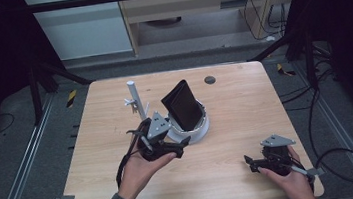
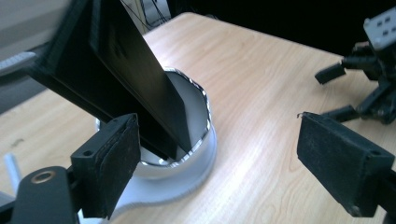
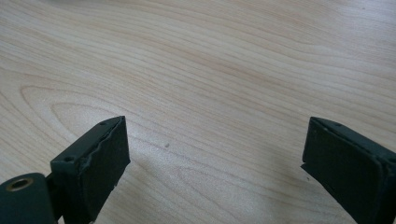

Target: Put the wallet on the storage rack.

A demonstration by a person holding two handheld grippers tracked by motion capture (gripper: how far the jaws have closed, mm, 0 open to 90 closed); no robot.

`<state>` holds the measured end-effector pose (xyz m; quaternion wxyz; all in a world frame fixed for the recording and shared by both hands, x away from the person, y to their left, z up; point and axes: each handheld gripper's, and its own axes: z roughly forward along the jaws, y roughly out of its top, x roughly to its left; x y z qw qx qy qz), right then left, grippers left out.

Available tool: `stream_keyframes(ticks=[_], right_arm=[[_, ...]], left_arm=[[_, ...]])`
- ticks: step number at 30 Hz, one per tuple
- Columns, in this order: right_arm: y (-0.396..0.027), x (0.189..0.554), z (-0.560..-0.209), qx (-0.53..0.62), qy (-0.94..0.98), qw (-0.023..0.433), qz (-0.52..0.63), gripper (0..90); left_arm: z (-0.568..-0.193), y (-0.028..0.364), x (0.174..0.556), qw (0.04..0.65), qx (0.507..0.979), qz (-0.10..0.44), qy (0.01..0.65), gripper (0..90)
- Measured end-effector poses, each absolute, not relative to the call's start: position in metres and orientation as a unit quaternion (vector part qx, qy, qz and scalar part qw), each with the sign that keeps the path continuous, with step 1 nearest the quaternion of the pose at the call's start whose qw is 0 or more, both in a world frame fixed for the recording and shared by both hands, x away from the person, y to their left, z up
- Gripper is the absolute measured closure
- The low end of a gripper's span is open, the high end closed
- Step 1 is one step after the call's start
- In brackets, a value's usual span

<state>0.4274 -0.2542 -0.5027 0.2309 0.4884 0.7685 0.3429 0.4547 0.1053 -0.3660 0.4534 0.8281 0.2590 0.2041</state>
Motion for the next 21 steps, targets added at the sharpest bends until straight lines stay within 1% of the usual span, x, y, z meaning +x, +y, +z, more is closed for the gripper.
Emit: stream_keyframes(ticks=[7,8,10,11,14,15,18,19,20,21], right_arm=[[-0.252,0.428,-0.504,0.489,0.770,0.228,0.339,7.3],[-0.252,0.427,-0.504,0.490,0.770,0.227,0.339,7.2],[-0.252,0.428,-0.505,0.489,0.771,0.227,0.338,7.0],[-0.252,0.428,-0.506,0.489,0.772,0.226,0.337,6.8],[-0.252,0.428,-0.506,0.489,0.774,0.226,0.333,6.7],[-0.252,0.428,-0.506,0.489,0.774,0.226,0.333,6.7],[-0.251,0.429,-0.507,0.489,0.774,0.224,0.333,6.4],[-0.251,0.429,-0.507,0.489,0.774,0.224,0.333,6.4],[-0.250,0.429,-0.508,0.487,0.777,0.222,0.332,6.3],[-0.250,0.429,-0.508,0.487,0.777,0.222,0.332,6.3]], left_arm=[[-0.400,0.104,0.449,0.445,0.834,0.188,0.265,12.1],[-0.400,0.104,0.449,0.445,0.834,0.188,0.265,11.9],[-0.413,0.105,0.448,0.438,0.839,0.182,0.268,11.0],[-0.413,0.105,0.448,0.438,0.839,0.182,0.268,10.4],[-0.431,0.112,0.450,0.430,0.842,0.173,0.276,8.3],[-0.431,0.112,0.450,0.430,0.842,0.173,0.276,7.8],[-0.451,0.121,0.453,0.425,0.843,0.162,0.288,7.3],[-0.451,0.121,0.453,0.425,0.843,0.162,0.288,7.3],[-0.462,0.124,0.455,0.417,0.847,0.156,0.291,6.8],[-0.462,0.124,0.455,0.417,0.847,0.156,0.291,6.7]])
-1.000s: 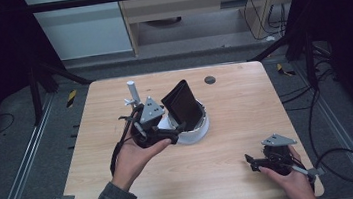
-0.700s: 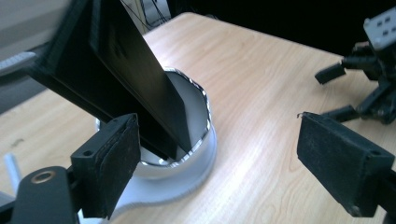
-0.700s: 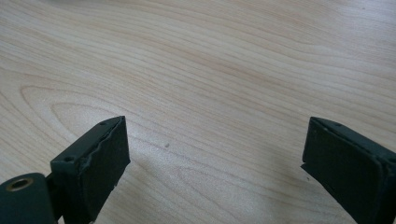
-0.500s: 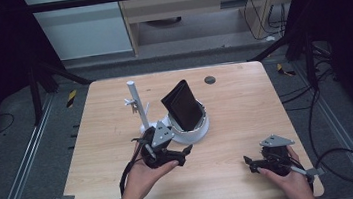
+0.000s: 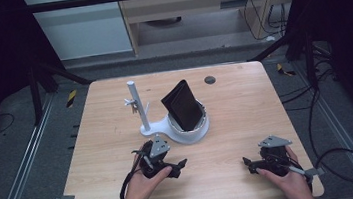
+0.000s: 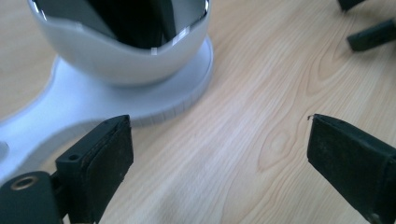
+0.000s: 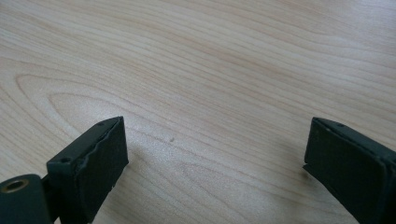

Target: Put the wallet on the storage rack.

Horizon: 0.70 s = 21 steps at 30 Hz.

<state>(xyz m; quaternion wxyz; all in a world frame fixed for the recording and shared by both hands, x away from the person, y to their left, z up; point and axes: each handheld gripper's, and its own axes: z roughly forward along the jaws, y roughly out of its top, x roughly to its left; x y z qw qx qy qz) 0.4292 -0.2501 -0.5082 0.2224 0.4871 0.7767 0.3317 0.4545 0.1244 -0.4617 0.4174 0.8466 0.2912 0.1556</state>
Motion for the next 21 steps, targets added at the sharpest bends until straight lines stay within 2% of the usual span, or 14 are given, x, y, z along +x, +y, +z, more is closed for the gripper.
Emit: stream_keyframes(ticks=[9,21], right_arm=[[-0.248,0.431,-0.511,0.487,0.780,0.216,0.328,5.2],[-0.245,0.434,-0.513,0.483,0.781,0.210,0.335,1.3]], left_arm=[[-0.495,0.131,0.459,0.390,0.856,0.132,0.312,6.5],[-0.507,0.133,0.460,0.360,0.865,0.132,0.325,3.8]])
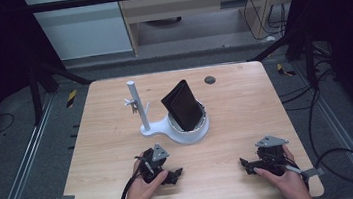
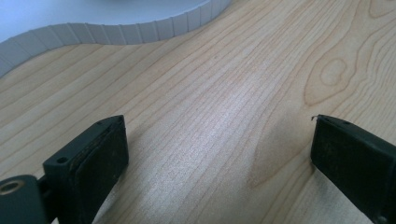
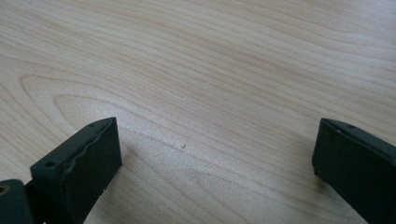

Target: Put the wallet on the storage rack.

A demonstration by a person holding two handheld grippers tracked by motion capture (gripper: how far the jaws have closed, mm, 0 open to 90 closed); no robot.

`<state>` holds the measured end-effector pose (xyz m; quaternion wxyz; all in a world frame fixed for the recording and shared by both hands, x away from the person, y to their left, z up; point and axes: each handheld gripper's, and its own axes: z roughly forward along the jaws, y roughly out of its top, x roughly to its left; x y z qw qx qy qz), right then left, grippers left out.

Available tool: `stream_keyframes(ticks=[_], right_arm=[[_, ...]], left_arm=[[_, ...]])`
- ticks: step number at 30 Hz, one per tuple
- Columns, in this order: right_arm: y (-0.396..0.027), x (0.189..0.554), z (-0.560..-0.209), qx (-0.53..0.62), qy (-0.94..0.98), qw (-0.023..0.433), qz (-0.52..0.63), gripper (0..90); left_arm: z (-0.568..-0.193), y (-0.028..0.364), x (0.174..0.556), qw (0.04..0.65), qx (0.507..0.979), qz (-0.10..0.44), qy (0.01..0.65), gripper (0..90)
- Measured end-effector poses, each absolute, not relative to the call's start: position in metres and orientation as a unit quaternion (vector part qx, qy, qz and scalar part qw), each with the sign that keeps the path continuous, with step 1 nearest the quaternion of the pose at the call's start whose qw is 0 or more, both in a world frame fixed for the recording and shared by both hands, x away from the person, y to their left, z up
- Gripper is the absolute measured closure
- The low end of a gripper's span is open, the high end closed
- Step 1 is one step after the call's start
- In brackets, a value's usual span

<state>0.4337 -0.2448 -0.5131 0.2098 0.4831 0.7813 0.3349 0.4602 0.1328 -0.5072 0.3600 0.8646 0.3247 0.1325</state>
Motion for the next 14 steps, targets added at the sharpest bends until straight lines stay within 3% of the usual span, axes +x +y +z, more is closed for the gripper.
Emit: stream_keyframes(ticks=[14], right_arm=[[-0.244,0.434,-0.513,0.482,0.782,0.209,0.334,0.5]], left_arm=[[-0.509,0.150,0.469,0.354,0.856,0.152,0.345,1.3]])
